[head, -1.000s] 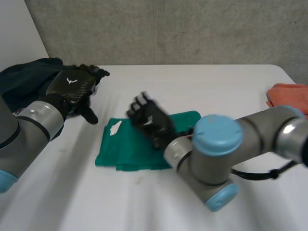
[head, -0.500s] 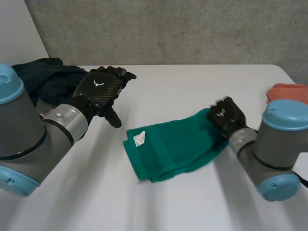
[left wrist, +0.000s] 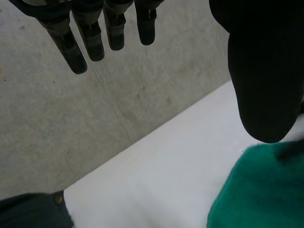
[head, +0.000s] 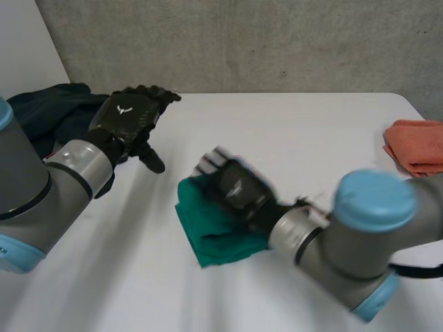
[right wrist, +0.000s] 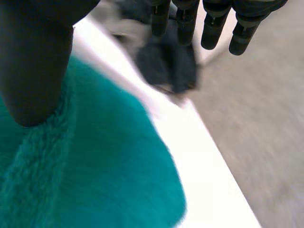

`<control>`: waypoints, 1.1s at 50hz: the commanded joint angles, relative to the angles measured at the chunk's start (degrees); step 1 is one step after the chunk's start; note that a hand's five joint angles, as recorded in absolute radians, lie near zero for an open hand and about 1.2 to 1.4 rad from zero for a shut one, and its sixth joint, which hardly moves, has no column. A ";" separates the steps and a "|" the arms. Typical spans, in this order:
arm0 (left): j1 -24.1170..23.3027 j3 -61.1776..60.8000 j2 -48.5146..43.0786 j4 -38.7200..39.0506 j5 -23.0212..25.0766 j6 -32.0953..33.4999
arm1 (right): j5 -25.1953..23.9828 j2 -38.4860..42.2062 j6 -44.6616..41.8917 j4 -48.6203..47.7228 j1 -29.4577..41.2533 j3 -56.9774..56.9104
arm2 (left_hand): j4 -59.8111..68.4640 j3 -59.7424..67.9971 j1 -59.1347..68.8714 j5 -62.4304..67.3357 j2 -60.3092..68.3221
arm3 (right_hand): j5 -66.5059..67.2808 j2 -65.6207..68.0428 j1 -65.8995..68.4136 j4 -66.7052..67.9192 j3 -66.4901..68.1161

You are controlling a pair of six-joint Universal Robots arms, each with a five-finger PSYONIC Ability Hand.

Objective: Fold the laundry.

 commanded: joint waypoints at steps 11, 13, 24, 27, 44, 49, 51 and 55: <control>-17.56 13.22 -21.35 -3.18 -19.59 -10.42 | 4.02 7.12 27.53 26.38 -8.28 -18.96 | 7.52 7.05 8.31 6.27 7.33 | -2.95 -1.93 -3.11 -2.11 -2.03; -18.89 12.70 -23.03 -3.36 -21.81 -10.25 | 4.02 9.14 26.83 28.23 -8.37 -21.07 | 5.48 5.01 6.27 4.23 5.29 | -2.95 -1.93 -3.11 -2.11 -2.03; -20.65 9.18 -26.38 -8.46 -25.34 -9.46 | 7.95 17.06 15.60 30.35 -8.20 -23.28 | 1.77 1.30 2.56 0.52 1.58 | -2.95 -1.93 -3.11 -2.11 -2.03; -20.56 9.09 -26.03 -8.89 -25.16 -7.00 | 12.08 16.19 10.06 30.17 -7.24 -22.93 | 1.44 0.97 2.23 0.18 1.25 | -2.95 -1.93 -3.11 -2.11 -2.03; -11.86 15.15 -10.21 -5.38 -5.49 0.04 | 16.06 -0.78 5.73 10.58 3.05 -1.06 | 0.76 0.29 1.55 -0.49 0.57 | -2.95 -1.93 -3.11 -2.11 -2.03; -10.20 17.17 -9.51 -7.74 12.32 -0.31 | 15.36 0.53 4.59 4.26 5.16 6.16 | 1.27 0.80 2.05 0.01 1.08 | -2.95 -1.93 -3.11 -2.11 -2.03; -9.58 17.53 -9.42 -9.24 17.01 -0.40 | 14.92 1.85 4.06 2.58 5.34 7.04 | 1.27 0.80 2.06 0.01 1.08 | -2.95 -1.93 -3.11 -2.11 -2.03; -8.26 18.32 -10.30 -11.79 23.79 -0.49 | 14.65 4.84 2.92 -1.72 5.25 7.57 | 0.93 0.46 1.72 -0.32 0.74 | -2.95 -1.93 -3.11 -2.11 -2.03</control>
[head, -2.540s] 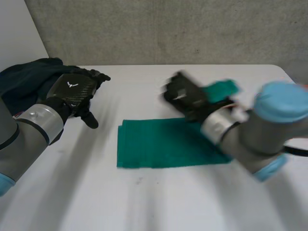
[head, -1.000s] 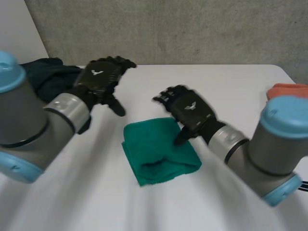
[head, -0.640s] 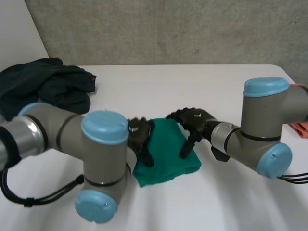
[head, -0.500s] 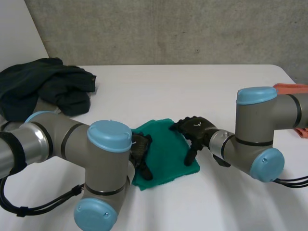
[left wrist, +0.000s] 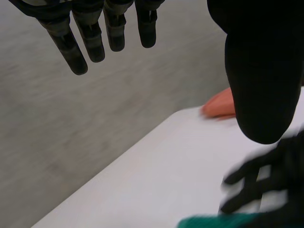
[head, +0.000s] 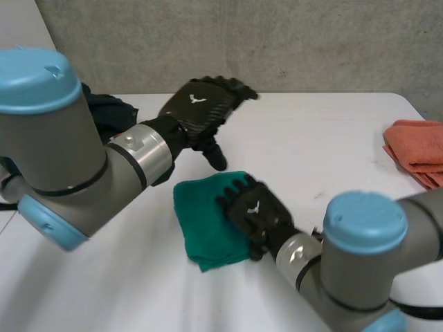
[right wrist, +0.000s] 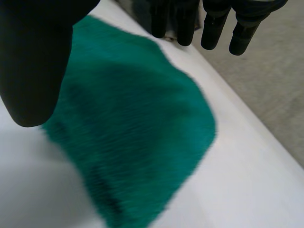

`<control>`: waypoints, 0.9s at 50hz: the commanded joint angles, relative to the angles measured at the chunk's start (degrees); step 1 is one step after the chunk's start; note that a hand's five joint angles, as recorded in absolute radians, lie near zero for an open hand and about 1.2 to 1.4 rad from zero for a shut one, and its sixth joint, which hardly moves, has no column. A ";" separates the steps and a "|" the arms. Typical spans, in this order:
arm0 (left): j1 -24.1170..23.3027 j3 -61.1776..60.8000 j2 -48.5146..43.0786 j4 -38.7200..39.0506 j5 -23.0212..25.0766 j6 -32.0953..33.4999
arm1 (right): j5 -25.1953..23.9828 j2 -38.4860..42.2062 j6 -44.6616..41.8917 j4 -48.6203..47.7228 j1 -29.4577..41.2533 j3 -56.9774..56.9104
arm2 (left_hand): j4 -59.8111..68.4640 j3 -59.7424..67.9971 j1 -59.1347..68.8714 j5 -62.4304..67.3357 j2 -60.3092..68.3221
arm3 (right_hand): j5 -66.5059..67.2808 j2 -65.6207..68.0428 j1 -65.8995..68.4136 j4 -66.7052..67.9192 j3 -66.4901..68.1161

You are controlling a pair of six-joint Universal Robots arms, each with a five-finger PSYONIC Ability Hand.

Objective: Fold the laundry.

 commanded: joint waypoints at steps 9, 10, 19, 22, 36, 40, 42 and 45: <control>1.78 0.81 -1.82 -4.48 12.81 -0.27 | -0.97 9.17 -2.98 -13.85 0.12 -0.46 | -0.17 -0.60 -0.56 -0.61 -0.37 | -2.35 -1.53 -2.71 -1.71 -1.62; 1.78 0.81 -1.90 -4.48 12.63 -0.27 | -0.97 9.61 -3.25 -14.12 0.12 -0.72 | -0.17 -0.60 -0.56 -0.61 -0.37 | -1.34 -0.51 -1.69 -0.69 -0.60; 1.95 0.72 -1.82 -4.48 12.54 -0.09 | -1.59 11.89 -3.34 -14.04 -0.15 -5.11 | -0.34 -0.77 -0.73 -0.78 -0.53 | 14.32 15.14 13.96 14.96 15.05; 2.04 0.64 -1.73 -4.48 12.63 -0.18 | -2.20 12.34 -3.25 -13.95 -0.14 -6.26 | -0.34 -0.77 -0.73 -0.78 -0.54 | 14.32 15.14 13.96 14.96 15.05; 2.66 0.72 -0.85 -4.48 12.37 -0.27 | -2.65 8.93 3.06 -15.70 -4.52 -14.07 | -0.51 -0.94 -0.90 -0.95 -0.70 | 67.24 68.07 66.89 67.89 67.98; 3.45 1.43 0.64 -4.39 11.58 -0.36 | -2.03 5.85 7.28 -15.79 -8.39 -17.76 | -0.34 -0.77 -0.73 -0.78 -0.54 | 67.24 68.07 66.89 67.89 67.98; 3.62 1.86 1.78 -4.22 10.52 -0.44 | -2.11 5.31 8.61 -15.79 -10.50 -19.18 | -0.34 -0.77 -0.73 -0.78 -0.54 | 67.24 68.07 66.89 67.89 67.98; 3.71 2.48 2.75 -3.87 9.29 -0.53 | -2.29 3.64 10.19 -16.32 -16.13 -21.64 | -0.34 -0.77 -0.73 -0.78 -0.54 | 67.24 68.07 66.89 67.89 67.98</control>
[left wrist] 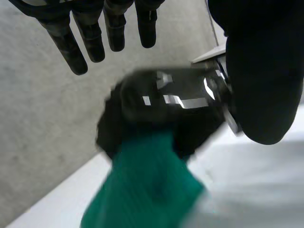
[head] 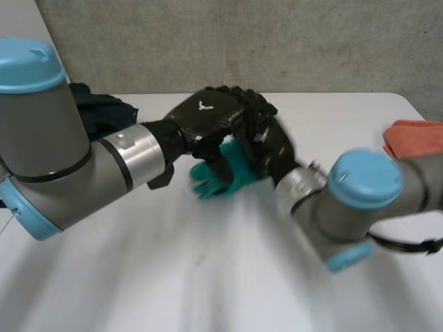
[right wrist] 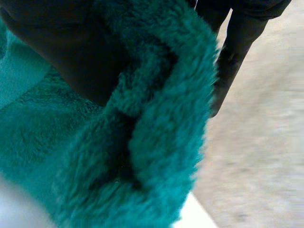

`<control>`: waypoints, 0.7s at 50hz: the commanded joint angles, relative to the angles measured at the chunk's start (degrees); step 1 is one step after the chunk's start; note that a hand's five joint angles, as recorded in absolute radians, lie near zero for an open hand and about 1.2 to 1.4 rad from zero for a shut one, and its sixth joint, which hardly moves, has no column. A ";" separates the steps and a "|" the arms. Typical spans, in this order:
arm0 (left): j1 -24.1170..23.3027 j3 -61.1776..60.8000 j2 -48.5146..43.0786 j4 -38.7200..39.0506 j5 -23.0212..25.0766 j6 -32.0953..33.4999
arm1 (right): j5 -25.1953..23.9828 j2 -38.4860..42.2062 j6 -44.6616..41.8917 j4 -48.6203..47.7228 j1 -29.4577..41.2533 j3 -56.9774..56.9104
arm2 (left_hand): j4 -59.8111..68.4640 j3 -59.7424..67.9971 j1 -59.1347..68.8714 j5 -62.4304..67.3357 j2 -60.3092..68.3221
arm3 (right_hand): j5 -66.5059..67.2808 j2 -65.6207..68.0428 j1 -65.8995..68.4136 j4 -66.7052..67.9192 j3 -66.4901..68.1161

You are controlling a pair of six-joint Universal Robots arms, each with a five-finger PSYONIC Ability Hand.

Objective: Fold the laundry.

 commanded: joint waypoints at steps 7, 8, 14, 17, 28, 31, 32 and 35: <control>0.27 1.13 2.78 1.03 -2.82 -0.27 | -0.90 -5.53 7.75 -9.62 -22.81 -8.27 | -0.51 -0.94 -0.90 -0.95 -0.70 | 15.85 13.75 20.45 11.42 12.89; 0.18 0.87 2.78 1.03 -2.91 -0.27 | -1.34 -5.27 8.37 -11.30 -24.84 -8.35 | -0.51 -0.94 -0.90 -0.95 -0.70 | 15.85 13.75 20.45 11.42 12.89; -0.08 0.34 2.69 1.03 -2.82 -0.27 | -8.88 -0.09 12.42 -18.96 -35.57 -8.88 | -0.68 -1.11 -1.07 -1.12 -0.87 | 15.85 13.75 20.45 11.42 12.89; -0.17 0.25 2.61 1.03 -2.82 -0.27 | -15.91 4.57 15.40 -22.56 -41.02 -9.67 | -0.68 -1.11 -1.07 -1.12 -0.87 | 15.85 13.75 20.45 11.42 12.89; -0.52 -0.81 1.64 1.12 -2.82 -0.27 | -31.92 19.87 17.87 -26.35 -55.09 -11.17 | -0.68 -1.11 -1.07 -1.12 -0.87 | 15.85 13.75 20.45 11.42 12.89; -0.52 -1.16 1.64 1.12 -2.82 -0.27 | -34.38 19.35 17.87 -26.17 -57.99 -10.38 | -0.68 -1.11 -1.07 -1.12 -0.87 | 15.85 13.75 20.45 11.42 12.89; -0.44 -1.33 1.64 1.12 -2.82 -0.27 | -34.82 19.08 17.96 -26.17 -58.52 -10.03 | -0.68 -1.11 -1.07 -1.12 -0.87 | 15.85 13.75 20.45 11.42 12.89; -0.52 -1.68 1.73 1.12 -2.82 -0.27 | -36.41 17.15 17.96 -26.26 -59.75 -8.45 | -0.68 -1.11 -1.07 -1.12 -0.87 | 15.85 13.75 20.45 11.42 12.89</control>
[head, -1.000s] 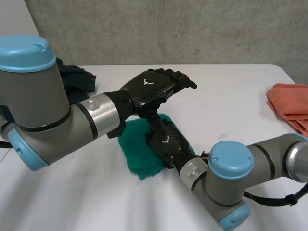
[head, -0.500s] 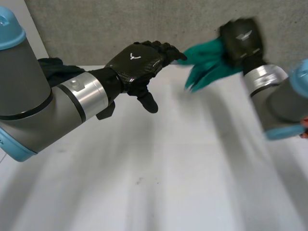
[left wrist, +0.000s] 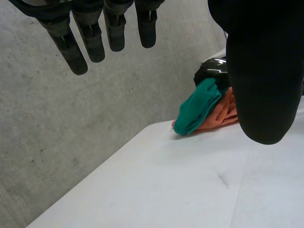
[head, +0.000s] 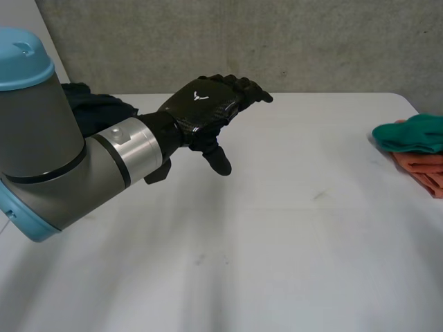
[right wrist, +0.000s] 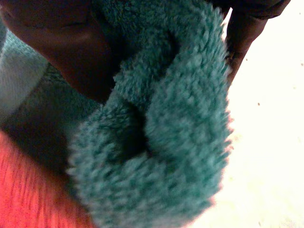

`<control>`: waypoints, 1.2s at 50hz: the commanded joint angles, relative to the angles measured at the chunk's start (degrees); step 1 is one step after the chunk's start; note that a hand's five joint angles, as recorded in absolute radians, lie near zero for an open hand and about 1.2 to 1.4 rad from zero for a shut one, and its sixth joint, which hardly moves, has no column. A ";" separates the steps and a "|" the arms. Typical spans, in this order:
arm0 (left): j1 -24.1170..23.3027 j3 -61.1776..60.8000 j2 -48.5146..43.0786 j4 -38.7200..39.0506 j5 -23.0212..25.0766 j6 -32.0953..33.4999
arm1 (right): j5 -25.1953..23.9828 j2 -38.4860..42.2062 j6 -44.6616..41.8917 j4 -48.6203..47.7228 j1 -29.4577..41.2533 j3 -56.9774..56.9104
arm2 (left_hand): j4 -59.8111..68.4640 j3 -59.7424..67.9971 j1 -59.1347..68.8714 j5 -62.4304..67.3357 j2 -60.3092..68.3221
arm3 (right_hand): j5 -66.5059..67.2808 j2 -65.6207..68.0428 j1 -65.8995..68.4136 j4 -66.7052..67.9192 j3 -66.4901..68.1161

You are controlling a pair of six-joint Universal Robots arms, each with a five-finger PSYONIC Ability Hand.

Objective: Fold the laundry.

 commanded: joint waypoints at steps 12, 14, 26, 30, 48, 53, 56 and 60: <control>-0.35 -1.07 0.19 0.02 0.00 0.00 | -3.77 -4.77 -1.79 2.23 -5.13 5.01 | -0.68 -1.11 -1.07 -1.12 -0.87 | 14.79 13.74 20.45 11.35 12.44; -0.43 -1.07 0.19 0.02 0.00 0.00 | -3.85 -4.59 -1.87 4.17 -5.13 5.36 | -0.68 -1.11 -1.07 -1.12 -0.87 | 14.79 13.74 20.45 11.35 12.44; -1.22 -0.89 0.72 0.20 0.00 -0.08 | -3.59 -19.06 -9.77 32.96 -10.14 9.93 | -0.84 -1.28 -1.23 -1.29 -1.04 | -55.21 -56.26 -49.55 -58.65 -57.56; -2.89 -0.89 0.98 0.20 0.00 -0.08 | 0.26 -25.50 -12.33 40.64 -11.81 9.24 | -0.84 -1.28 -1.23 -1.28 -1.04 | -55.21 -56.26 -49.55 -58.65 -57.56; -2.28 2.88 6.78 3.18 -1.32 -6.76 | 24.71 -37.37 -23.85 47.34 -2.79 -0.26 | 0.16 -0.27 -0.22 -0.28 -0.03 | -55.21 -56.26 -49.55 -58.65 -57.56; 2.63 5.61 9.07 4.51 -8.95 -10.54 | 23.05 -42.54 -23.32 36.99 10.13 9.03 | 0.33 -0.10 -0.06 -0.11 0.14 | -55.21 -56.26 -49.55 -58.65 -57.56; 9.21 7.19 8.81 4.77 -14.23 -10.46 | 18.58 -45.18 -23.14 31.10 17.24 16.14 | 0.33 -0.10 -0.06 -0.11 0.14 | -55.21 -56.26 -49.55 -58.65 -57.56; 20.62 8.07 6.19 4.86 -16.18 -6.52 | 11.97 -47.39 -24.11 26.51 24.91 25.30 | 0.33 -0.10 -0.06 -0.11 0.14 | -55.21 -56.26 -49.55 -58.65 -57.56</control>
